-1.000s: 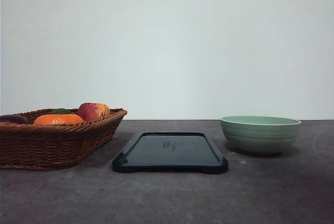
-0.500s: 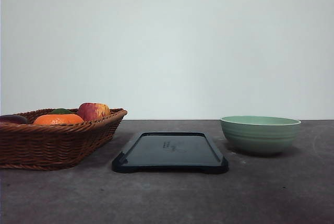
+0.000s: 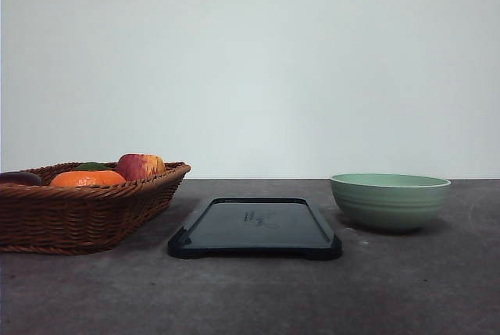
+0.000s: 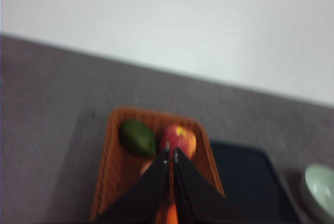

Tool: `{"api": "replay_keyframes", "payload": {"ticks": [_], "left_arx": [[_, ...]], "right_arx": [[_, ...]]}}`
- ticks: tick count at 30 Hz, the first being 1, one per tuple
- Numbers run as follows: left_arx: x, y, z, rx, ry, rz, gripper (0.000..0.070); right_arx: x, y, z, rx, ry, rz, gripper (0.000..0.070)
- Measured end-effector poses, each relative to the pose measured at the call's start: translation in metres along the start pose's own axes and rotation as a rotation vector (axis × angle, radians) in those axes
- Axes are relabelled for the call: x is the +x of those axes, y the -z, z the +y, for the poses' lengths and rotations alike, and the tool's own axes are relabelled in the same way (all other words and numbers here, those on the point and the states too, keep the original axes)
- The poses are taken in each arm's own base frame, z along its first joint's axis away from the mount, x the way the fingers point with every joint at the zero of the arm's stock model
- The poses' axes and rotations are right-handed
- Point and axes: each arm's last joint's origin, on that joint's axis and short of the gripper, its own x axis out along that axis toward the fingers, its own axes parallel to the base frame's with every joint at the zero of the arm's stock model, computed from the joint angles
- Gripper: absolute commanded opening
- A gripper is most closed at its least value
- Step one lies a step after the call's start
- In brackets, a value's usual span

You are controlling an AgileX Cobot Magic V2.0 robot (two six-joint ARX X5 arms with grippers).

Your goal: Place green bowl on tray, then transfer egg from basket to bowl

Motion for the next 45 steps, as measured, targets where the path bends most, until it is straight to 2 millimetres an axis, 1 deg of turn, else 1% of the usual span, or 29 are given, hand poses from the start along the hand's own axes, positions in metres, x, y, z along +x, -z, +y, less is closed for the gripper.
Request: {"api": "replay_keyframes", "payload": {"ticks": [6,9,14,18,19,20,21,22,23,24,30,33,36,40,45], "left_arx": [[0.034,-0.004,0.0,0.013,0.069,0.239,0.0],[0.048,-0.004,0.001,0.023,0.096,0.35,0.0],[0.065,-0.006,0.0,0.062,0.129,0.447,0.0],[0.069,-0.006,0.0,0.083,0.135,0.462,0.0005],[0.068,-0.006,0.0,0.088,0.137,0.457,0.0056],[0.068,-0.007,0.0,0.092,0.139,0.45,0.0135],[0.068,-0.008,0.0,0.097,0.141,0.441,0.0233],[0.068,-0.008,0.0,0.1,0.142,0.436,0.0311],[0.068,-0.009,0.0,0.102,0.143,0.433,0.0366],[0.068,-0.009,0.0,0.103,0.144,0.432,0.0398],[0.068,-0.009,0.0,0.104,0.144,0.432,0.0391],[0.068,-0.009,0.0,0.105,0.144,0.432,0.0391],[0.068,-0.009,0.0,0.105,0.144,0.432,0.039],[0.068,-0.009,0.0,0.105,0.144,0.432,0.039],[0.068,-0.009,-0.001,0.106,0.148,0.433,0.039]], "right_arx": [[0.021,-0.003,-0.001,0.011,-0.037,0.145,0.0006],[0.033,-0.001,-0.002,0.013,-0.043,0.232,0.0006],[0.049,0.009,-0.006,0.031,-0.042,0.346,0.0007],[0.052,0.014,-0.008,0.045,-0.037,0.391,0.0017],[0.052,0.014,-0.008,0.043,-0.037,0.395,0.0058],[0.052,0.014,-0.008,0.037,-0.038,0.396,0.0121],[0.052,0.014,-0.008,0.029,-0.039,0.396,0.02],[0.052,0.014,-0.008,0.024,-0.04,0.396,0.0271],[0.052,0.014,-0.008,0.02,-0.041,0.397,0.0315],[0.052,0.014,-0.008,0.018,-0.041,0.398,0.0336],[0.051,0.016,-0.008,0.029,-0.031,0.417,0.0336],[0.052,0.015,-0.01,0.063,0.014,0.433,0.0336],[0.057,0.01,-0.012,0.091,0.067,0.48,0.0336],[0.07,0.0,-0.016,0.114,0.128,0.568,0.0336],[0.097,-0.008,-0.023,0.136,0.155,0.661,0.0336]]}}
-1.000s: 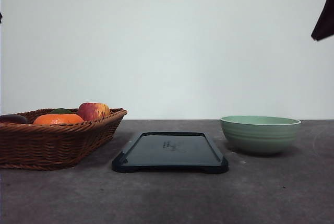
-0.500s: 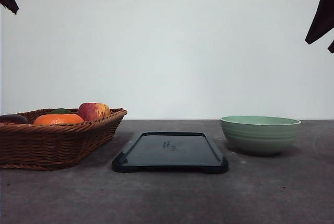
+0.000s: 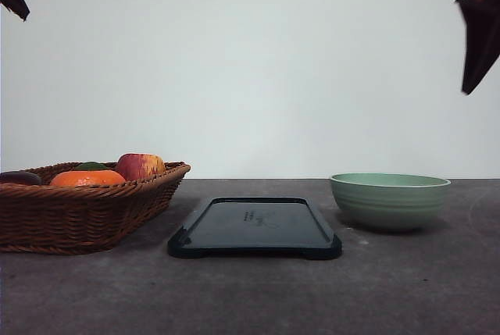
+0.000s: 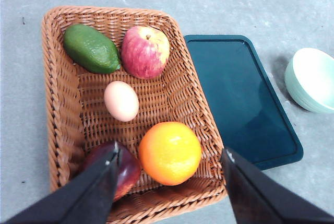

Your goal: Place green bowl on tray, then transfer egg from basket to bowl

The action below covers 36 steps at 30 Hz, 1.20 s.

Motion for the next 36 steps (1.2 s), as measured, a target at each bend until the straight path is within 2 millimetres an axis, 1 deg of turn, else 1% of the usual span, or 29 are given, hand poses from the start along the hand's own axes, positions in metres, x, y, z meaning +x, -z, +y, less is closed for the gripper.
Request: {"api": "replay_keyframes", "payload": {"ticks": [4,9,12,16,22,23,24,27,29,30,36], "left_arx": [[0.0,0.0,-0.001,0.002,0.004,0.001,0.039],[0.0,0.0,-0.001,0.001,0.004,0.001,0.039],[0.0,0.0,-0.001,0.0,0.004,0.001,0.039],[0.0,0.0,-0.001,0.0,0.004,0.001,0.039],[0.0,0.0,-0.001,0.001,0.004,0.0,0.039],[0.0,0.0,-0.001,0.001,0.004,0.0,0.039],[0.0,0.0,-0.001,0.001,0.004,-0.001,0.039],[0.0,0.0,-0.001,0.001,0.005,-0.001,0.039],[0.0,0.0,-0.001,0.001,0.005,-0.002,0.039],[0.0,0.0,-0.001,0.001,0.005,-0.002,0.039],[0.0,0.0,-0.001,0.001,0.005,-0.002,0.039]], "right_arx": [[0.02,-0.018,-0.002,0.01,0.006,0.049,0.0336],[0.052,-0.035,-0.007,0.025,0.015,0.123,0.0336],[0.07,-0.042,-0.011,0.031,0.019,0.153,0.0335],[0.088,-0.049,-0.014,0.033,0.019,0.154,0.0335],[0.111,-0.05,-0.018,0.036,0.021,0.169,0.0333],[0.115,-0.049,-0.019,0.038,0.022,0.178,0.0316],[0.119,-0.049,-0.02,0.039,0.023,0.188,0.0279],[0.126,-0.047,-0.021,0.043,0.026,0.207,0.0085],[0.127,-0.047,-0.022,0.043,0.028,0.206,0.0025],[0.127,-0.047,-0.022,0.042,0.029,0.204,0.0005],[0.125,-0.046,-0.022,0.047,0.031,0.225,0.0003]]}}
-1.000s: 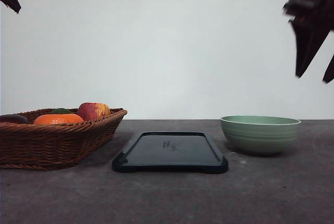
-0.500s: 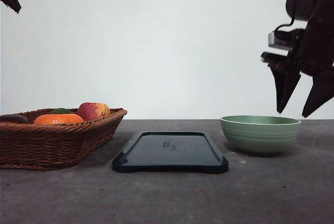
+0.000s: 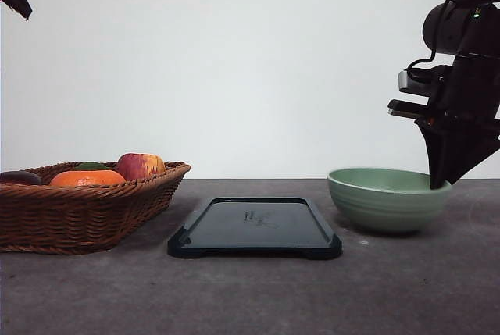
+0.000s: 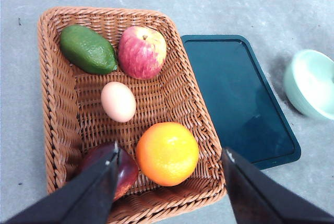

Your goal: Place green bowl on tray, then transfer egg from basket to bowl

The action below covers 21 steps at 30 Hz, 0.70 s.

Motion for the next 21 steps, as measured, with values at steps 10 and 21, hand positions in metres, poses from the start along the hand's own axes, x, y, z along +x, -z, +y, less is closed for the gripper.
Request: {"api": "replay_keyframes", "payload": {"ticks": [10,21], "left_arx": [[0.0,0.0,0.0,0.0,0.0,0.0,0.039],[0.0,0.0,0.0,0.0,0.0,0.0,0.039]], "right_arx": [[-0.047,-0.018,0.017,-0.009,-0.044,0.031,0.0003],[-0.08,-0.032,0.077,-0.162,-0.146,-0.057,0.0003]]}}
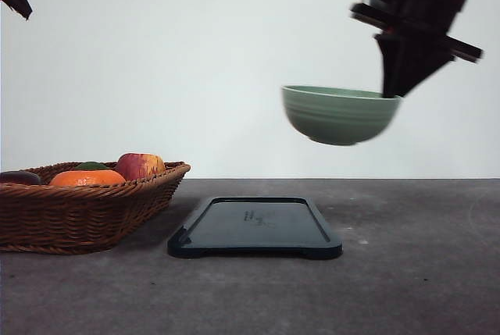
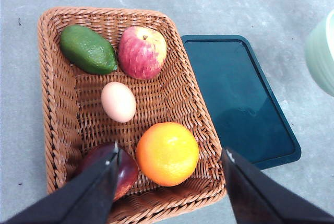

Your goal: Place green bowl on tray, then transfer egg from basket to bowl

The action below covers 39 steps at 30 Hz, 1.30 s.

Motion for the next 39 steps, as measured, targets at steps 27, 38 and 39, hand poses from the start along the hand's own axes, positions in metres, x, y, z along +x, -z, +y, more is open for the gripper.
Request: {"api": "replay_keyframes", "payload": {"ticks": [27,38,39], "left_arx": [[0.0,0.0,0.0,-0.001,0.0,0.004,0.039],[0.0,0.0,0.0,-0.001,0.0,0.004,0.039],[0.0,0.0,0.0,-0.001,0.0,0.004,0.039]], "right_arx": [[0.107,-0.014,0.036,-0.068,0.007,0.123,0.0003],[0.111,-0.014,0.035,-0.068,0.029,0.118,0.0013],[0.111,-0.014,0.035,-0.068,0.029,0.118,0.0013]]}}
